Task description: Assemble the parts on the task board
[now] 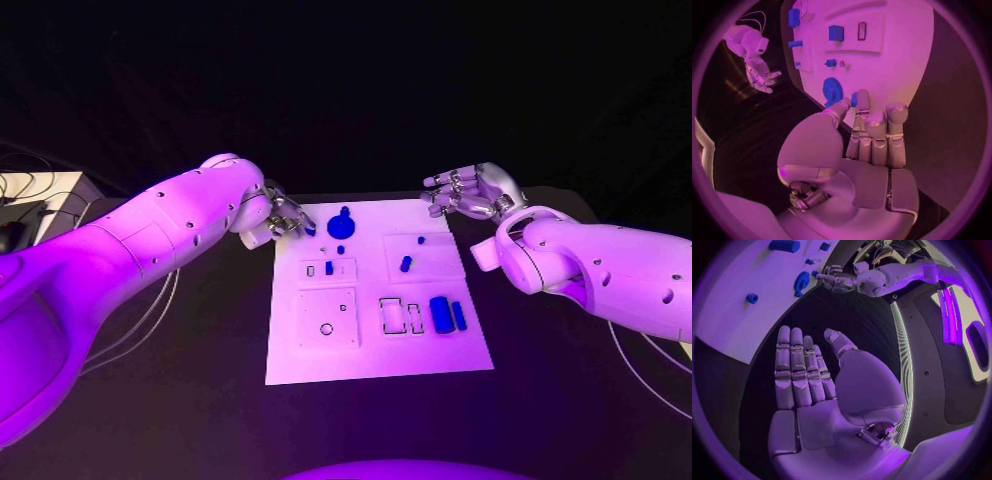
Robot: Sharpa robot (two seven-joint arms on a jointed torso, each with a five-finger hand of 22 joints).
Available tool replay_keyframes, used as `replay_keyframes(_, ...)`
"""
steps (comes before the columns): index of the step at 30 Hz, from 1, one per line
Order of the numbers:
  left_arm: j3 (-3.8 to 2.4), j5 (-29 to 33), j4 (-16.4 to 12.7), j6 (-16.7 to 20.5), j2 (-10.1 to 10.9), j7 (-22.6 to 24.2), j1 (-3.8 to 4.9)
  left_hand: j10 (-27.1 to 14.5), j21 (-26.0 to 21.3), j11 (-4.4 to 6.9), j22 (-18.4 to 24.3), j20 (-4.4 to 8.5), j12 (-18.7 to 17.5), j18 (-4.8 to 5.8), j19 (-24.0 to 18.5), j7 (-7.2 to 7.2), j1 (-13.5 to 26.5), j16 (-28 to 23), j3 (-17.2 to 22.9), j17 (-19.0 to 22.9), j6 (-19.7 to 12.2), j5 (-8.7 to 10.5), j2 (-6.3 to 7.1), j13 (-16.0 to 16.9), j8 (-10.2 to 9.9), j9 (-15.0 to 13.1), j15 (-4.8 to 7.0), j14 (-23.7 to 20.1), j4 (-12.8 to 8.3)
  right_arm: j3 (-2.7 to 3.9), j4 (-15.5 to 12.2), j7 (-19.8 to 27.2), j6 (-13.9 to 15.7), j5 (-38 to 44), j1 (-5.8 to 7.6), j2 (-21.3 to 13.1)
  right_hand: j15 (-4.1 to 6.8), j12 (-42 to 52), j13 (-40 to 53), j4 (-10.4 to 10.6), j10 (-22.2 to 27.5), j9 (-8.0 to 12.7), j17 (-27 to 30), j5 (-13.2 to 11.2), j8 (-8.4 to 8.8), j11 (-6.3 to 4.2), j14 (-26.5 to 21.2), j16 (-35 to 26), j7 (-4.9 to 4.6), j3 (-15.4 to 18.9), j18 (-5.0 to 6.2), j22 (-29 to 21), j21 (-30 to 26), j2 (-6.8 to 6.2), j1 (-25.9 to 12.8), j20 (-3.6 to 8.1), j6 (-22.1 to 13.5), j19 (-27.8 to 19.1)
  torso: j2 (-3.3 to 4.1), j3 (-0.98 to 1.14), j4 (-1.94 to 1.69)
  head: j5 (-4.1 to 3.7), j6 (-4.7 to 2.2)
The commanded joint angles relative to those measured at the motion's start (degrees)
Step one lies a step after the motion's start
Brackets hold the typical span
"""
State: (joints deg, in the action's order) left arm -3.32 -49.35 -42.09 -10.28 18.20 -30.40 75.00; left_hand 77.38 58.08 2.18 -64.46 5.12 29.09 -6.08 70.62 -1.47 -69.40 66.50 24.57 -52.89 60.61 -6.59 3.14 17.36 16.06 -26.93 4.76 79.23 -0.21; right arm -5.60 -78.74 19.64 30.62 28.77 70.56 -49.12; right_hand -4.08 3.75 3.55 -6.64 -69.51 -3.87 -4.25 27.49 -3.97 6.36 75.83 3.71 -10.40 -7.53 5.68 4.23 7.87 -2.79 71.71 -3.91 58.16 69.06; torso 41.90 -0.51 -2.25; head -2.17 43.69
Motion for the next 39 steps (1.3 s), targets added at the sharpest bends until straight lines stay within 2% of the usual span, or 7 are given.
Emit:
replay_keyframes(1, 0.01, 0.43, -0.34, -0.85, 0.01, 0.86, -0.01, 1.07, 0.00, 0.37, -0.09, 0.50, -0.80, 0.92, 0.08, 0.27, 1.74, 0.16, 5.96, -0.30, -1.59, -0.49, 1.85, -0.38, 5.81, -16.38, 0.46, 0.08, -0.96, 0.05, 0.01, 0.58, -0.38, 0.18, 0.02, 0.05, 0.08, -0.16, -0.09, -0.01, 0.17, 0.00, 0.09, 0.21, 0.19, -0.09, -0.49, -0.11, -0.03, -0.14, 0.34, -0.03, 0.40, -0.10, -0.46, 0.00, -0.38, -0.25, 0.01, 0.00, 0.00, 0.02, 0.01)
replay_keyframes(8, 0.01, 0.77, -1.39, 0.62, 0.56, 1.12, -0.03, 2.20, 0.33, 0.65, -0.53, 0.81, -1.41, 1.15, 0.49, 0.47, 3.93, 0.29, 11.58, -1.25, -1.03, -1.24, 3.16, -0.28, 4.91, -21.60, 0.60, 0.61, -2.52, 0.05, 0.09, 0.59, -0.44, 0.18, 0.02, 0.09, 0.08, -0.16, -0.09, -0.01, 0.17, 0.00, 0.09, 0.21, 0.19, -0.09, -0.49, -0.11, -0.03, -0.14, 0.34, -0.03, 0.40, -0.10, -0.46, 0.00, -0.38, -0.25, -0.03, 0.03, -0.08, 0.02, 0.04)
replay_keyframes(14, -0.01, 1.22, -3.90, 2.48, 1.87, 1.04, -0.04, 3.26, 0.78, 0.93, -0.95, 1.20, -2.00, 1.38, 1.07, 0.69, 5.16, 0.38, 13.27, -2.17, 0.13, -3.19, 3.81, -0.34, 3.60, -23.53, 0.85, 1.11, -3.54, 0.05, 0.17, 0.61, -0.51, 0.18, 0.02, 0.10, 0.08, -0.16, -0.09, -0.01, 0.17, 0.00, 0.09, 0.21, 0.19, -0.09, -0.49, -0.11, -0.03, -0.14, 0.34, -0.03, 0.40, -0.10, -0.46, 0.00, -0.38, -0.25, -0.10, 0.01, -0.11, 0.15, 0.00)
replay_keyframes(17, -0.02, 1.82, -6.42, 3.85, 3.30, 0.76, -0.04, 4.00, 1.22, 1.16, -1.27, 1.45, -2.18, 1.53, 1.46, 0.89, 5.75, 0.14, 13.42, -2.19, 0.87, -6.34, 4.39, -0.38, 3.36, -24.00, 1.05, 1.14, -3.97, 0.04, 0.23, 0.60, -0.52, 0.16, 0.01, 0.04, 0.08, -0.17, -0.10, 0.04, 0.18, 0.00, 0.09, 0.22, 0.19, -0.09, -0.50, -0.10, -0.02, -0.22, 0.33, -0.04, 0.41, -0.07, -0.64, -0.01, -0.34, -0.28, -0.17, 0.02, -0.22, 0.23, 0.02)
replay_keyframes(26, -0.10, 2.59, -16.84, 7.11, 9.22, -0.43, -0.03, 6.31, 1.95, 1.87, -1.91, 2.31, -2.86, 2.07, 2.23, 1.64, 7.53, -0.43, 13.62, -2.34, 3.23, -11.61, 5.16, -0.31, 2.28, -25.52, 1.74, 1.40, -5.24, 0.04, 0.49, 0.57, -0.58, 0.10, 0.01, -0.18, 0.08, -0.17, -0.10, 0.04, 0.18, 0.00, 0.09, 0.22, 0.19, -0.09, -0.50, -0.10, -0.02, -0.22, 0.33, -0.04, 0.41, -0.07, -0.64, -0.01, -0.34, -0.28, -0.71, 0.09, -0.65, 0.37, 0.42)
replay_keyframes(33, -0.02, 2.02, -25.23, 9.48, 13.71, -0.89, -0.64, 7.36, 2.55, 2.25, -2.46, 2.70, -2.72, 2.39, 2.68, 2.05, 8.19, -0.50, 13.86, -2.30, 4.24, -12.69, 5.27, 0.20, 1.91, -26.85, 2.06, 1.55, -5.73, 0.04, 0.59, 0.57, -0.61, 0.06, 0.01, -0.35, 0.08, -0.17, -0.10, 0.04, 0.18, 0.00, 0.09, 0.22, 0.19, -0.09, -0.50, -0.10, -0.02, -0.22, 0.33, -0.04, 0.41, -0.07, -0.64, -0.01, -0.34, -0.28, -0.94, 0.09, -0.84, 0.39, 0.63)
replay_keyframes(39, 0.10, 1.42, -30.80, 12.61, 16.78, -0.87, -1.92, 8.14, 3.00, 2.55, -2.90, 2.97, -2.68, 2.60, 3.06, 2.46, 7.75, -0.43, 12.68, -2.22, 5.48, -12.73, 5.44, 0.57, 1.07, -27.40, 2.30, 1.60, -5.22, 0.03, 0.61, 0.58, -0.59, 0.05, 0.00, -0.49, 0.08, -0.17, -0.10, 0.04, 0.18, 0.00, 0.09, 0.22, 0.19, -0.09, -0.50, -0.10, -0.02, -0.22, 0.33, -0.04, 0.41, -0.07, -0.64, -0.01, -0.34, -0.28, -1.17, 0.09, -1.12, 0.54, 0.85)
